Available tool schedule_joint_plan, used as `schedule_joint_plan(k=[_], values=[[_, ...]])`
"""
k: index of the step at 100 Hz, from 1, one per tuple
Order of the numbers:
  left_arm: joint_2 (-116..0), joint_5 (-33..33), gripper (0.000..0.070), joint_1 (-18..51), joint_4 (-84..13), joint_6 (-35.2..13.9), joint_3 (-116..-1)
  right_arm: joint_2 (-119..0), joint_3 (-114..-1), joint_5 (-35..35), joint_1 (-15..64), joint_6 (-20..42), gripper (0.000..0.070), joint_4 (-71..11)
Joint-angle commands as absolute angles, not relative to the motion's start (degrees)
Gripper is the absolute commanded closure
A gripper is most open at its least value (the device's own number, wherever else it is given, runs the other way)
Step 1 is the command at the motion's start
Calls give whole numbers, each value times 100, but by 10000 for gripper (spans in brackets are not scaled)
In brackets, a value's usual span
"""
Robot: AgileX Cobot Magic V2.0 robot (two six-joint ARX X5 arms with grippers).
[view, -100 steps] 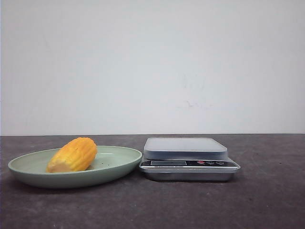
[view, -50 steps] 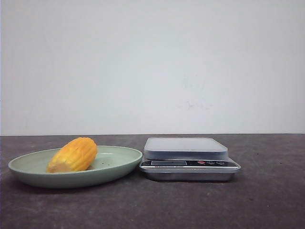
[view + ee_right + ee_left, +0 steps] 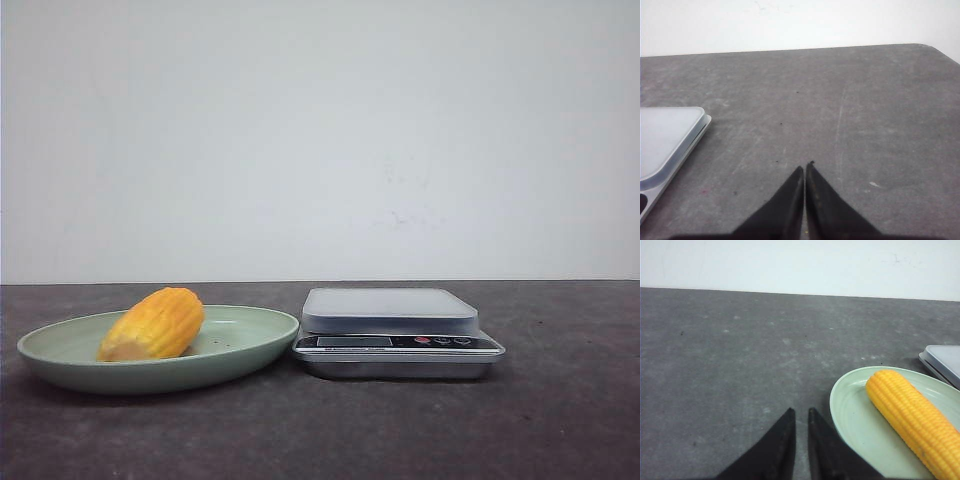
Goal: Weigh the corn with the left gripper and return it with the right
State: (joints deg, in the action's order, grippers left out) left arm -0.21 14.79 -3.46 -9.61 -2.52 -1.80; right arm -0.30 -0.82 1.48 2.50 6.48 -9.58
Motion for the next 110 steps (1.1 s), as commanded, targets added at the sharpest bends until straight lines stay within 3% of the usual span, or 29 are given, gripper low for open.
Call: schedule_joint_plan(k=[1,57,74,93,102,110], values=[[-16,1461,700,-353,-919,-279,-80,-21,-78,150,250,670,700,-902],[-16,1466,700,-353,-803,-355,-80,-21,-78,163,252,821,700,-742],[-16,1909,700,-351,-711,-2128,-134,-21,-80,237,252,1485,700,-174],[-19,2351,697,-351,-701,-3841,-242,-21,-242,1118,252,2386,700,760],[-21,2364,694,-351,-639,-4534,-574,-30,-770,1619,252,2449,700,615],[-117,2272,694,-353,-552,-4925,-1041,-183,-1459,1643,252,2359,700,178]])
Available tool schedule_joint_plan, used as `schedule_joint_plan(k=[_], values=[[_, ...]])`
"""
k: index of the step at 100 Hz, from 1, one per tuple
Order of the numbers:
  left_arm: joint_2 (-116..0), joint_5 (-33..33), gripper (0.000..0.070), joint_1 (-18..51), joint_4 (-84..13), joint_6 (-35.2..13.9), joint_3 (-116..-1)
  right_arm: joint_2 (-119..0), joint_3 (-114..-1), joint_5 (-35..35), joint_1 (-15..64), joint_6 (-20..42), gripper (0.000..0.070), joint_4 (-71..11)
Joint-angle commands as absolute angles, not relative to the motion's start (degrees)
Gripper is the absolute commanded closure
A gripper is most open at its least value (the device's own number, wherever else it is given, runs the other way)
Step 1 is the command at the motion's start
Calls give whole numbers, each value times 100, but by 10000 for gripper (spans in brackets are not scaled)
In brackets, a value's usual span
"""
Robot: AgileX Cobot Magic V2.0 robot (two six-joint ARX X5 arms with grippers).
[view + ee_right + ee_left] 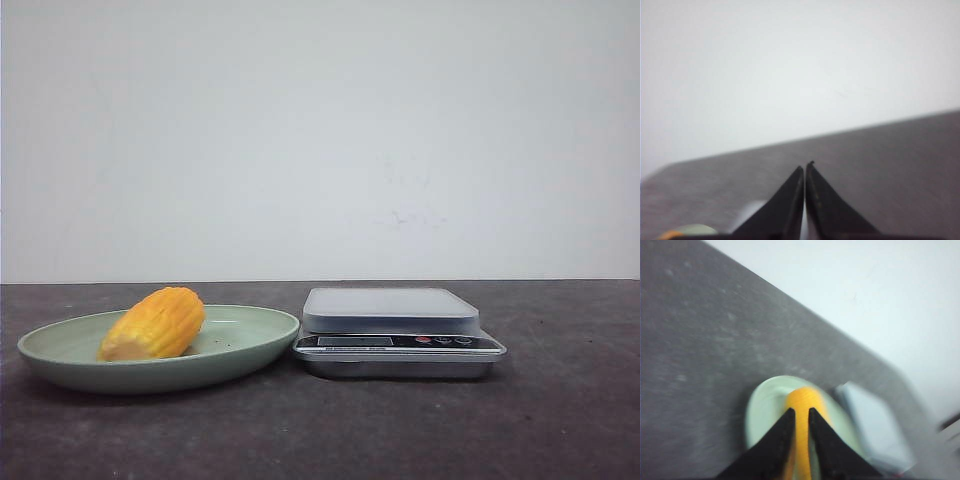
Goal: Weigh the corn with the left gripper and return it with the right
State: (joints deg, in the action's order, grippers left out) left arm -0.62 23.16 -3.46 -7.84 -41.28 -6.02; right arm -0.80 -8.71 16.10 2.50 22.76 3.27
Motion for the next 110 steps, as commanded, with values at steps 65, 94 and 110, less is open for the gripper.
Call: schedule_joint_plan(k=[65,94,110], values=[[-3800,2781,413,-344,-2681,-2156,-6364,-3817,-6090,2261,257,1494,572,-2018],[-4093,2836,0,-268,-3514,-2137,-6357,-3809,-6090,2467,327,1413,33,-2506],[-4543,2810,0,-27,-4073,-1975,-6357,-3813,-6088,2462,421,1417,33,-2718]])
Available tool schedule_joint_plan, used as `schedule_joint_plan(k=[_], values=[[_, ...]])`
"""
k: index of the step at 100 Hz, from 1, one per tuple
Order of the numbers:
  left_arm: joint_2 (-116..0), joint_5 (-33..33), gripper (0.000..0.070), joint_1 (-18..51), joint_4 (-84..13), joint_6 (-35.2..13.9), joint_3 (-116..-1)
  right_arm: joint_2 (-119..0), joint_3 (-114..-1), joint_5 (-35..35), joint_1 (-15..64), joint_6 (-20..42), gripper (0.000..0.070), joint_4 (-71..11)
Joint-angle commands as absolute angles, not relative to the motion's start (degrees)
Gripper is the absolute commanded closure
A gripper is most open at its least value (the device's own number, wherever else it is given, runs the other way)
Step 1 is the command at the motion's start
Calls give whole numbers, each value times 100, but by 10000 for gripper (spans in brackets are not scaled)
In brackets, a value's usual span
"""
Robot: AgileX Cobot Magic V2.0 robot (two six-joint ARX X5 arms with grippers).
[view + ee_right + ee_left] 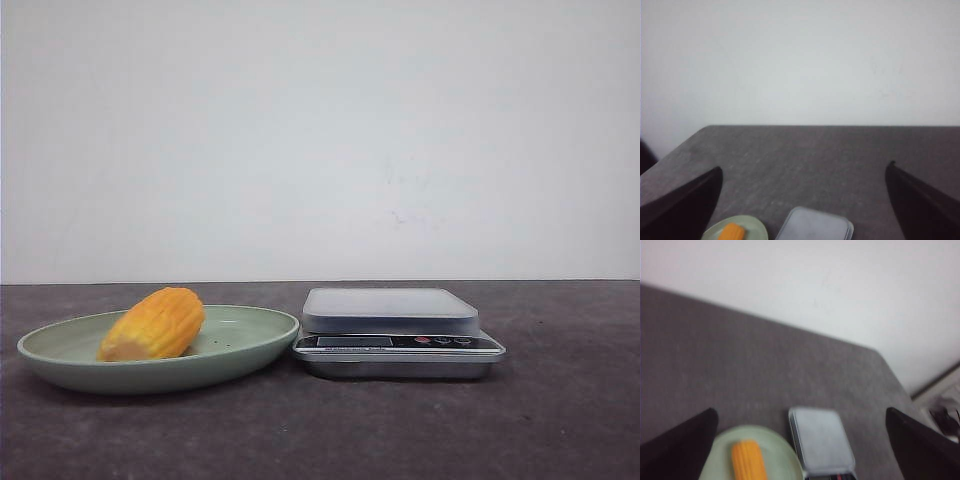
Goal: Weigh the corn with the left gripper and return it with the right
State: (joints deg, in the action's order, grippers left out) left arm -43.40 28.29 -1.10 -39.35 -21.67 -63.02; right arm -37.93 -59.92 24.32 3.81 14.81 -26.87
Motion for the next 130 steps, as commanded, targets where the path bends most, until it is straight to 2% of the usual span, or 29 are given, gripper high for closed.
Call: schedule_joint_plan(k=[1,24,54,77,91,94,97,100,107,108,111,130], values=[[-4584,2788,0,-5,-4110,-1951,-6357,-3813,-6086,2462,427,1417,33,-2735],[-5789,1649,0,961,-4729,-1575,-6357,-3813,-6086,2394,491,1308,33,-3312],[-7717,1643,0,1990,-4416,-1614,-6357,-3811,-6086,2349,517,1142,34,-3682],[-8984,1629,0,2290,-4171,-1787,-6357,-3789,-6086,2384,517,1153,35,-3997],[-9526,1623,1,2303,-4042,-2053,-6357,-3754,-6086,2399,517,1153,35,-4040],[-9614,1623,48,2303,-4025,-2069,-6357,-3730,-6086,2399,517,1155,35,-4040],[-9692,1625,146,2303,-4025,-2064,-6357,-3719,-6086,2397,517,1155,36,-4038],[-9758,1625,288,2318,-4042,-2056,-6357,-3719,-6086,2397,517,1155,36,-4038],[-9856,1629,674,2355,-4082,-1938,-6357,-3693,-6086,2397,519,1153,38,-4047],[-9861,1627,700,2362,-4086,-1916,-6357,-3693,-6086,2397,519,1153,40,-4047],[-9863,1623,683,2375,-4086,-1870,-6357,-3693,-6086,2397,519,1153,43,-4049],[-9778,1632,689,2510,-4075,-1800,-6412,-3695,-6086,2373,589,1149,44,-4088]])
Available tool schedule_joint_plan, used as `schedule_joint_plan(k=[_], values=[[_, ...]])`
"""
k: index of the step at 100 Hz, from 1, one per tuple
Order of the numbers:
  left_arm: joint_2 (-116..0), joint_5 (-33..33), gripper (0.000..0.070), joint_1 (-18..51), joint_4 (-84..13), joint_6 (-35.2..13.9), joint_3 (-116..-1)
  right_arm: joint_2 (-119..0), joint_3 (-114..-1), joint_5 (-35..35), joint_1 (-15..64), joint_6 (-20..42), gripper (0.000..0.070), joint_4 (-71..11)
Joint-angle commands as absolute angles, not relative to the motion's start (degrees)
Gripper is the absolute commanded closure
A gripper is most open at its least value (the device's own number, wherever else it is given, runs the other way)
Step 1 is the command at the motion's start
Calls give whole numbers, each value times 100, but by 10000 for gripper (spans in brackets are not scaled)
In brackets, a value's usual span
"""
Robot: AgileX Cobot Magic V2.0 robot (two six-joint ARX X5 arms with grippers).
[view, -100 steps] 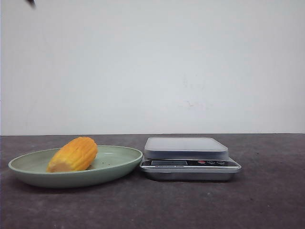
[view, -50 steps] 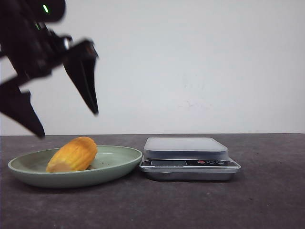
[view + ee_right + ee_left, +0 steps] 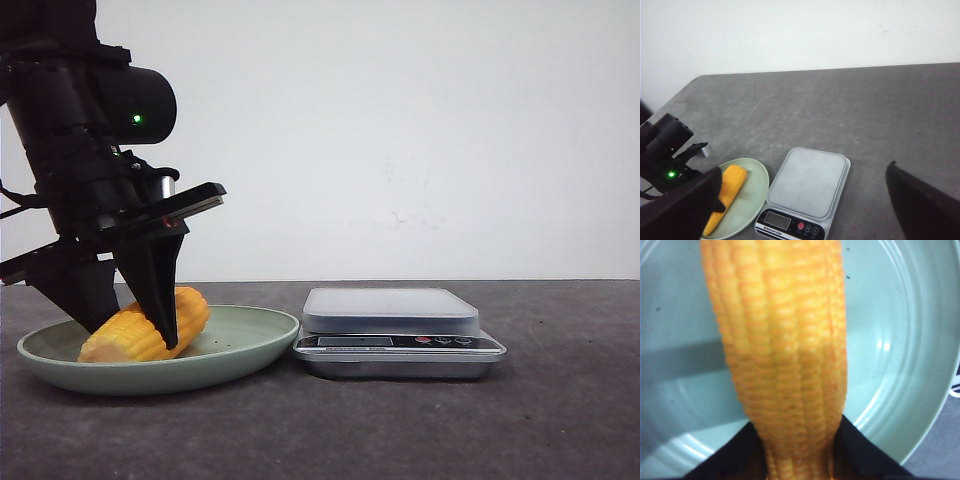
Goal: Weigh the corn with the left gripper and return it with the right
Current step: 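Lower the left gripper onto the yellow corn cob on the plate and close, then lift the corn with the left gripper and carry it over the scale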
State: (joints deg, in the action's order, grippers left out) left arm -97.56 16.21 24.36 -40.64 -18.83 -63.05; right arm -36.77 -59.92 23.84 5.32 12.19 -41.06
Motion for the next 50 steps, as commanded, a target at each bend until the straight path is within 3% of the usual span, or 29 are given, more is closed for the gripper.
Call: schedule_joint_plan(k=[1,22,50], values=[[-9762,1640,689,2517,-4075,-1800,-6418,-3695,-6086,2370,596,1149,44,-4095],[-9144,1809,689,2689,-4045,-1800,-6932,-3695,-6086,2351,762,1111,44,-4141],[-8731,1949,689,3223,-3883,-1802,-8584,-3695,-6086,2327,862,1109,44,-4165]])
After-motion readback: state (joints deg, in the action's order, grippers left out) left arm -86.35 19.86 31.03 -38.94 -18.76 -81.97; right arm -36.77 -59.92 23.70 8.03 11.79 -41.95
